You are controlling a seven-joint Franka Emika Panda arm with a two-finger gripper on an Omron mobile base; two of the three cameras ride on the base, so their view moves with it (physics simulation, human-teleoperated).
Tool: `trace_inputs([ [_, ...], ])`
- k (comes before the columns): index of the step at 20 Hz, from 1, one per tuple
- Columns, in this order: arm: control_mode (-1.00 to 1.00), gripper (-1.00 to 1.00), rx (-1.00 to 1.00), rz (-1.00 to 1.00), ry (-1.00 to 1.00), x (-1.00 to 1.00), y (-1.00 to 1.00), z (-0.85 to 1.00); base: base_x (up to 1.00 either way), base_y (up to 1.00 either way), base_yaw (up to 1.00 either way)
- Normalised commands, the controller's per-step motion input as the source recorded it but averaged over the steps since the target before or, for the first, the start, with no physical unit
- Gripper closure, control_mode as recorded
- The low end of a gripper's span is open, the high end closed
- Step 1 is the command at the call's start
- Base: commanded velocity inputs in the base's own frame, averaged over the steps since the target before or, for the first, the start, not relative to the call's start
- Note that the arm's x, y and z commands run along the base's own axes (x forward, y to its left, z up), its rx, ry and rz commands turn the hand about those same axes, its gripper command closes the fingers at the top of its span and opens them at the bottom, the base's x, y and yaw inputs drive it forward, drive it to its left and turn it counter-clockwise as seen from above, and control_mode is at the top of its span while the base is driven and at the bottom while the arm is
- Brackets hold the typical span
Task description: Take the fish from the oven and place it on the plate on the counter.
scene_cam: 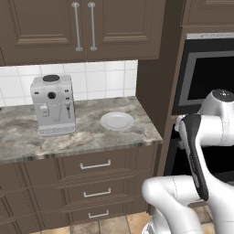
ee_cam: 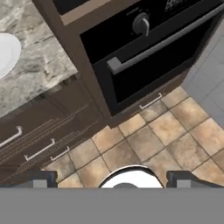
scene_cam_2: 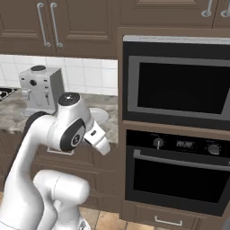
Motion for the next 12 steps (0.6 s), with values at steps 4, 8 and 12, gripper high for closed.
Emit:
trace_inputs([
  [4, -1.00, -1.00, 0.23, -0.38, -0.07, 0.00, -0.88, -0.52, 0.00, 0.00, 0.00],
  [8, -1.00, -1.00, 0.14, -0.36, -0.01, 0.00, -0.44, -0.28, 0.00, 0.00, 0.00],
  [12, -1.00, -1.00, 0.18, -0.23, -0.14, 0.00, -0.70, -0.21, 0.00, 0.00, 0.00],
])
